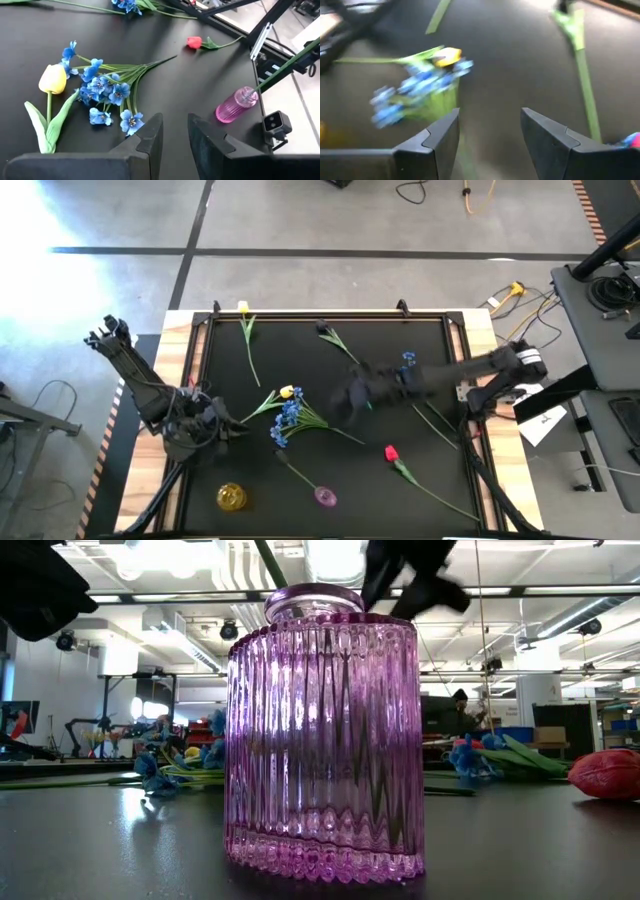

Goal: Sort flowers into vase by color
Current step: Put the black tulip into the violet vase

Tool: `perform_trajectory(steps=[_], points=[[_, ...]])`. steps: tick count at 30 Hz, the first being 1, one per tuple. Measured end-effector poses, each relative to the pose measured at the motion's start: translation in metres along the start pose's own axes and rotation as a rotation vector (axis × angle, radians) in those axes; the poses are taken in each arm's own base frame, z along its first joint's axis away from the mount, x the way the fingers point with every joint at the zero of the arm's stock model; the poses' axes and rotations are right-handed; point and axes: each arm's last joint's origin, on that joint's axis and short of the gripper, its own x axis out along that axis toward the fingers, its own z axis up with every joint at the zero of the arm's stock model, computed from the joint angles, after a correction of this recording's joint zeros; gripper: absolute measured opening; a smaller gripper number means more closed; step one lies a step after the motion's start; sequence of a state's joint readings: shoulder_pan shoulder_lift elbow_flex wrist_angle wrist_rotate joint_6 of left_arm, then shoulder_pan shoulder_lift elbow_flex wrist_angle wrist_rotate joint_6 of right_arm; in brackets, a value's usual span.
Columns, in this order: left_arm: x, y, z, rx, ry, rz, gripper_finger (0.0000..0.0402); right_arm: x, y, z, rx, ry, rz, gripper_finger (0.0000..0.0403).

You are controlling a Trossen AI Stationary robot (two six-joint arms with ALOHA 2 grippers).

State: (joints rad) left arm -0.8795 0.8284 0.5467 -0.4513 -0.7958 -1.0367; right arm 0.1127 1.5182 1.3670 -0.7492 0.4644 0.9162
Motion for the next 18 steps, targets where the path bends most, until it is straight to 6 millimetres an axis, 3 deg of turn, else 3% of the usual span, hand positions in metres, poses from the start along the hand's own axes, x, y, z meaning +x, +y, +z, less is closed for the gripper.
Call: perform_trajectory(steps=[4, 8, 18], points=[[0.0, -0.008, 0.003, -0.018, 0.034, -0.037, 0.0077, 0.037, -0.032, 0.032, 0.024, 0.02, -0.106, 0.0199], [-0.001, -0.015, 0.008, -0.019, 0.038, -0.051, 0.0077, 0.075, -0.061, 0.051, 0.051, 0.097, -0.156, 0.0199], [-0.009, -0.031, 0.033, 0.027, -0.139, -0.01, 0.0077, 0.162, -0.111, 0.069, 0.052, 0.159, -0.165, 0.0199]])
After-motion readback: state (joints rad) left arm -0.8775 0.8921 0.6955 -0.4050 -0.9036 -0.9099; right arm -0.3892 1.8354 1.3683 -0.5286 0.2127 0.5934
